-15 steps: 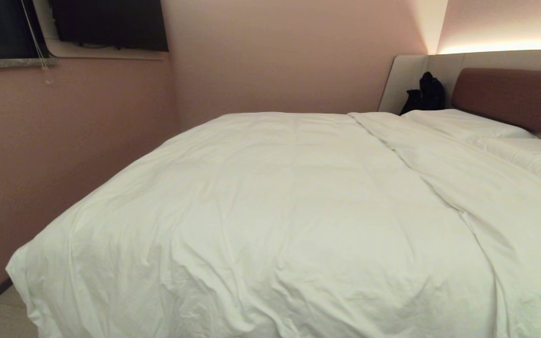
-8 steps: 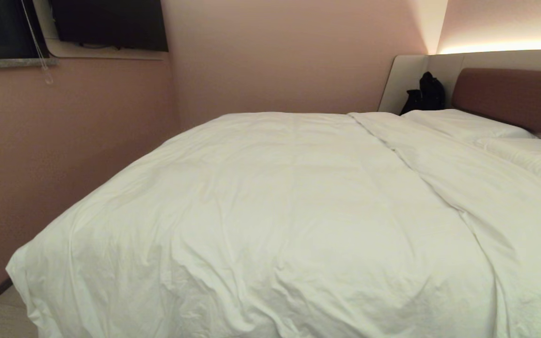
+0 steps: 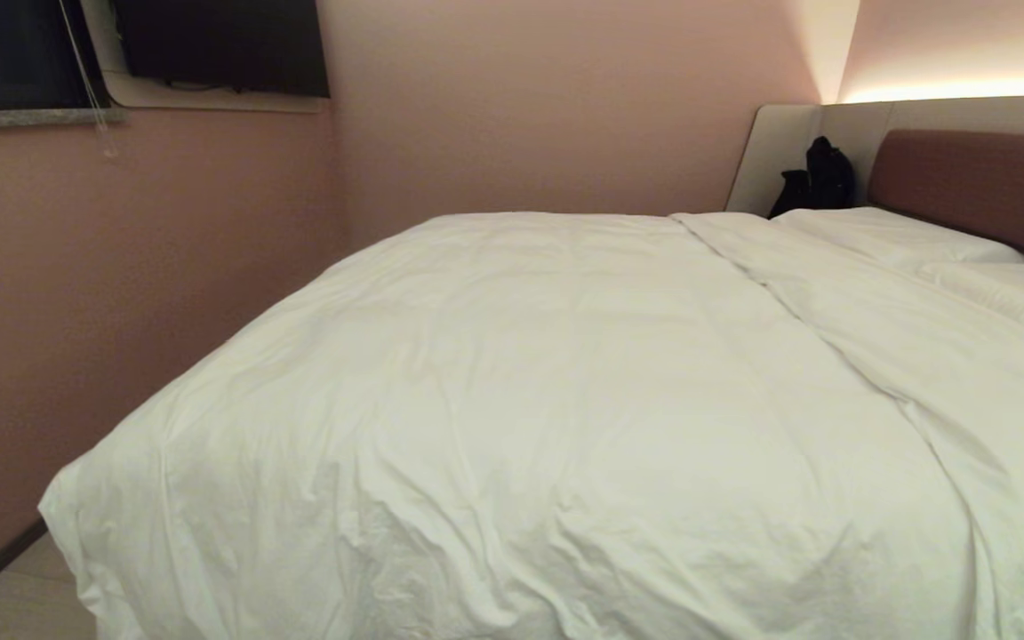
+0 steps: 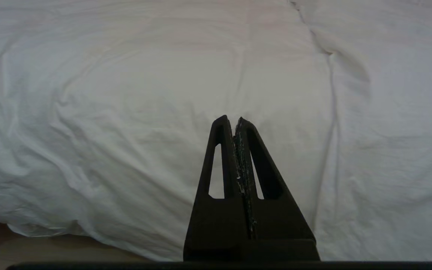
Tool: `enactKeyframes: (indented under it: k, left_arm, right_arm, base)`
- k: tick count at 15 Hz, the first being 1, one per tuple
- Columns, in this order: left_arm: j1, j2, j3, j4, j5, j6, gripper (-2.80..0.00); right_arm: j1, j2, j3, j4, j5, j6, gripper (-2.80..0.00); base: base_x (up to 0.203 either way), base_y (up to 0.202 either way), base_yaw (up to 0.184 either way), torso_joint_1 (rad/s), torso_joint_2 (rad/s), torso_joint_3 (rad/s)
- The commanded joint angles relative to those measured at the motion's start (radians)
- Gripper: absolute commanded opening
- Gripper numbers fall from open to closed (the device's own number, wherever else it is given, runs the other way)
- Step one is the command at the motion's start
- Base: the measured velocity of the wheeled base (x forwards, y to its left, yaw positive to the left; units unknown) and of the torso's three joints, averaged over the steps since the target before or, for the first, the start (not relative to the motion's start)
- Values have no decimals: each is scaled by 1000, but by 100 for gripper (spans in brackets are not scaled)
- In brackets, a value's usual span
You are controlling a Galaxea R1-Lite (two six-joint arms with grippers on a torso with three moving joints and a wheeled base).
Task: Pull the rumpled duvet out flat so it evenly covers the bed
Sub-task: Flatten the corners of the folded blanket
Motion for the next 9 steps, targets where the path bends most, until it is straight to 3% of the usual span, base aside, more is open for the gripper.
enactKeyframes:
  k: [1,9]
  left_arm:
    - [1,1,0,0,0,0,-280]
    - [1,1,0,0,0,-1,-280]
  right_arm:
    - [1,1,0,1,0,-1,-280]
    - [2,1,0,1,0,-1,-280]
  base:
    - [0,197,-1,2,2,3]
    - [0,196,0,2,2,1]
